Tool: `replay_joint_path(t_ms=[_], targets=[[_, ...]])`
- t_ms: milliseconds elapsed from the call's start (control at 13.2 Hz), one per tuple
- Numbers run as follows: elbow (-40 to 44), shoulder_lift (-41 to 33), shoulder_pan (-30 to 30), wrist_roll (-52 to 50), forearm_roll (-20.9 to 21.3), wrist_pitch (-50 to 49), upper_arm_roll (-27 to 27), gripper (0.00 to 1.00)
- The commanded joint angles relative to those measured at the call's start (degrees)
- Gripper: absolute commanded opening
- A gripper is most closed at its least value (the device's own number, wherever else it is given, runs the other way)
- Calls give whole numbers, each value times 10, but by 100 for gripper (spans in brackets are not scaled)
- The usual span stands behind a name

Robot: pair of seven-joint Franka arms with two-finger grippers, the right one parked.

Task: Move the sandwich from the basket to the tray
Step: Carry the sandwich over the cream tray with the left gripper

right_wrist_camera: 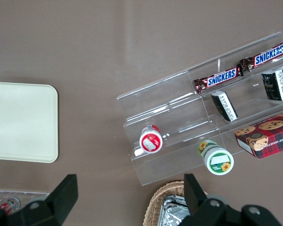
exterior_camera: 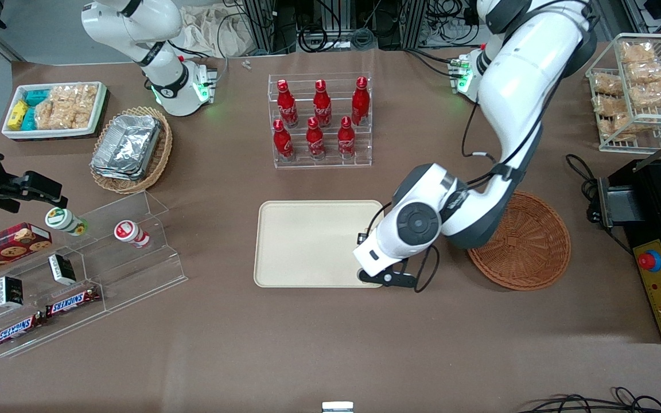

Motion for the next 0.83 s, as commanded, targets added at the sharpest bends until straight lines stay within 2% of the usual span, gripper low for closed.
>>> replay_joint_path(t_ms=[0, 302, 528, 604, 679, 755], targets=[[29, 27, -17, -34, 26, -9, 1, 0], [22, 48, -30, -50, 29, 10, 1, 1], [-15, 48, -31, -51, 42, 61, 1, 12], [-18, 48, -31, -54, 57, 62, 1, 37], [-18, 47, -30, -66, 61, 62, 1, 91], [-18, 45, -29, -66, 68, 61, 1, 100]])
